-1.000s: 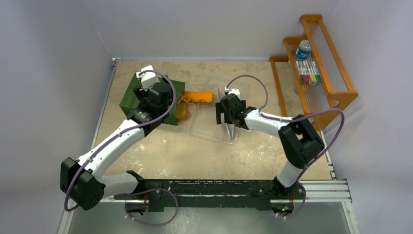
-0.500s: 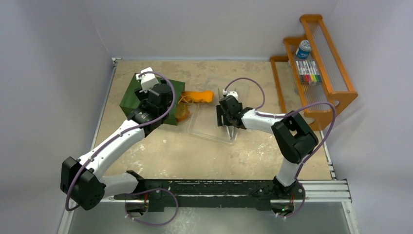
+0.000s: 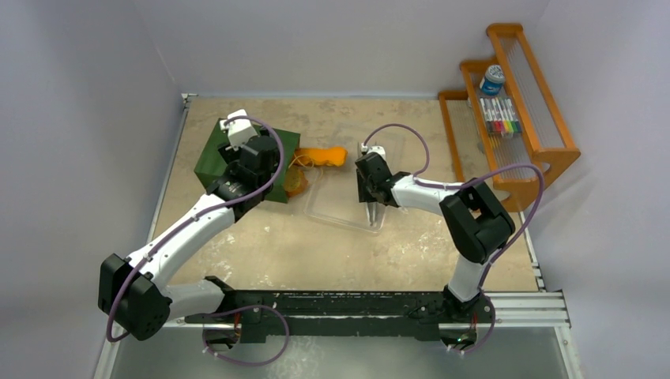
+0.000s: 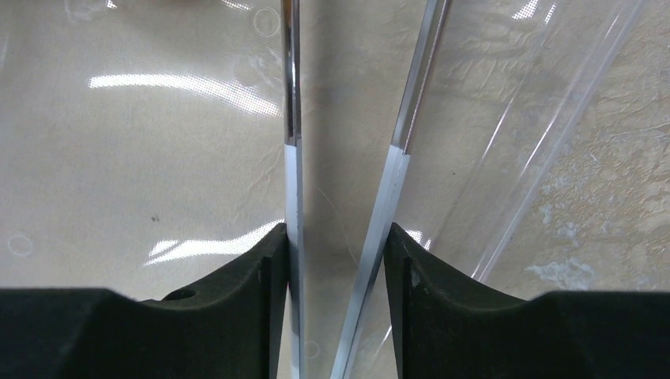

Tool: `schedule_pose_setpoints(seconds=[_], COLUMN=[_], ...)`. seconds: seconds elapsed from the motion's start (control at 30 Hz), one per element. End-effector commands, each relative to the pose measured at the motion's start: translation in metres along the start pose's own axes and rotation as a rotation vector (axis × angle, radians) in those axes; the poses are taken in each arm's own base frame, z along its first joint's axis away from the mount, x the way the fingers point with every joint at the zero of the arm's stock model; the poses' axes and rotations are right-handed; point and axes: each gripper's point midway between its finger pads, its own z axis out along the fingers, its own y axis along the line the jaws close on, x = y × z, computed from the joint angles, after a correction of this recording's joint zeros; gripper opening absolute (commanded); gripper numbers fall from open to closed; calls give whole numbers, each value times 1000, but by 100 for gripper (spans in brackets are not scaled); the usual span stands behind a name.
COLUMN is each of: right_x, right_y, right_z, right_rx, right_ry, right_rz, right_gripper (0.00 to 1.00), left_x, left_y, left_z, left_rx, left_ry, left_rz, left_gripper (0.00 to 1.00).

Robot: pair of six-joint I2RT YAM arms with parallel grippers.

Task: Take the fake bread out of the paper bag
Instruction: Pick up the clamp from the container, then take out the fake bread from the paper bag.

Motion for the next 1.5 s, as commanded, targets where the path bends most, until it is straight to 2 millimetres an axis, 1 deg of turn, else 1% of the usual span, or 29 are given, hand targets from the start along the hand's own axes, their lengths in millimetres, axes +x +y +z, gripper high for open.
schedule_pose_setpoints(seconds=[0.0, 0.17, 0.33, 0.5, 0.63, 0.73, 0.9, 0.97, 1.07, 1.23, 1.47], right_x=[-21, -30, -39, -41, -41, -36, -23, -21, -21, -20, -29], right_y=[5, 11, 20, 25, 22, 17, 13, 12, 7, 2, 7], right_z=[-20, -40, -66, -88, -104, -112, -122, -124, -125, -131, -134], right_rx=[-47, -138, -242, -314, -331, -322, -338, -343, -327, -324, -349], right_ry=[-29, -24, -37, -18, -14, -6, 16, 12, 0, -5, -10], right_rz=[8, 44, 68, 85, 117, 141, 116, 97, 59, 20, -69], right_gripper=[44, 43, 44, 44, 44, 44, 44, 43, 44, 44, 45], left_x=[-6, -5, -4, -1, 0, -1, -3, -3, -4, -3, 0], left_y=[1, 2, 2, 1, -1, -3, -6, -7, -8, -9, -8], left_z=[2, 1, 0, -1, -2, -3, -3, -3, -3, -3, -3], left_rx=[-12, -5, 4, 19, 35, 44, 56, 58, 61, 65, 61], left_ry=[-23, -22, -23, -18, -15, -14, -12, -11, -10, -6, 1], left_rz=[-45, -56, -69, -89, -101, -105, -109, -111, -113, -113, -114], left_gripper=[71, 71, 71, 71, 71, 71, 71, 70, 70, 70, 70])
